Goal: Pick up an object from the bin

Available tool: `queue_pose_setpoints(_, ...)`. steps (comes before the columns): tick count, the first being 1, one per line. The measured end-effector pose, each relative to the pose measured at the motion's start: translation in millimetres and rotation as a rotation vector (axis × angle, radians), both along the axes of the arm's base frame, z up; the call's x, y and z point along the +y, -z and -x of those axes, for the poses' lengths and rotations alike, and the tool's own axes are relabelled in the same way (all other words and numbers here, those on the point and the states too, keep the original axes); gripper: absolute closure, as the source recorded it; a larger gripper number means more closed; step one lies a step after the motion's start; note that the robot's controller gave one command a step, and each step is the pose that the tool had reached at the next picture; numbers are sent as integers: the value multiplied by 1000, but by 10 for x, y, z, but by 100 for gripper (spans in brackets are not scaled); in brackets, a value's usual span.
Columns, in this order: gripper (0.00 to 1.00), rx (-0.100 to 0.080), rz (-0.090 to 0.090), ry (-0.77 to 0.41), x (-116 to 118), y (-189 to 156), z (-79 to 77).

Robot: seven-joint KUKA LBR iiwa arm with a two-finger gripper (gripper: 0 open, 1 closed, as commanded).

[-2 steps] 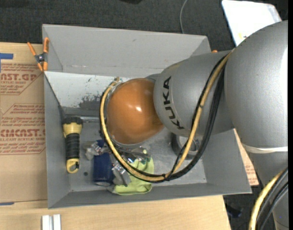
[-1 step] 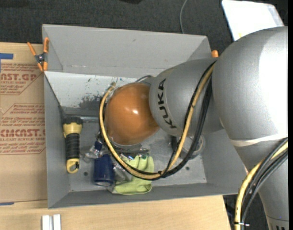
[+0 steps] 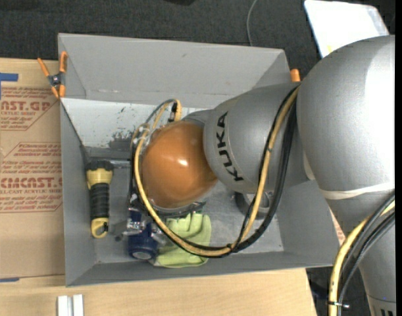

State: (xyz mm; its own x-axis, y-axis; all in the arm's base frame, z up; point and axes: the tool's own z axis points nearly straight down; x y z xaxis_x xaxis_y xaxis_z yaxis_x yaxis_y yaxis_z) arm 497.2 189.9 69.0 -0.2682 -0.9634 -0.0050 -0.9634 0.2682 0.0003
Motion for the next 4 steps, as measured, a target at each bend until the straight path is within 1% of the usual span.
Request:
queue_pose_setpoints(3,100,1,-2,2,8,-54,8)
queue_pose_setpoints(4,100,11,0,2,6,-307,37)
